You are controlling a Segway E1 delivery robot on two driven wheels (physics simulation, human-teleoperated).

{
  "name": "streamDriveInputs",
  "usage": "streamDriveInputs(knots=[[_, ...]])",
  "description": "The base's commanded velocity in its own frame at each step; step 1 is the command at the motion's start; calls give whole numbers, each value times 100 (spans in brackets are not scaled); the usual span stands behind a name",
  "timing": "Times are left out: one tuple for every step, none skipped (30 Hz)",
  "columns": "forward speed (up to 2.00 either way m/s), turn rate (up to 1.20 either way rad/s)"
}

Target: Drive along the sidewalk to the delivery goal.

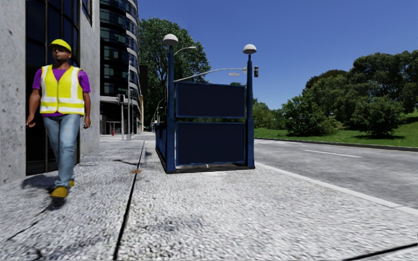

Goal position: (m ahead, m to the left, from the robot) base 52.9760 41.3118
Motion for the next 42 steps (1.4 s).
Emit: streamDriveInputs(knots=[[144,0],[144,0],[144,0],[144,0],[144,0],[144,0],[144,0],[144,15],[144,33],[144,33],[144,53],[144,63],[144,68],[144,72],[144,73],[144,73],[144,73],[144,73],[144,70],[144,68],[144,68],[144,68],[144,67],[144,67],[144,67],[144,67],[144,67],[144,67],[144,67],[144,67],[144,67],[144,67],[144,67],[144,67],[144,64],[144,59],[144,55],[144,53],[144,53],[144,53],[144,53],[144,53]])
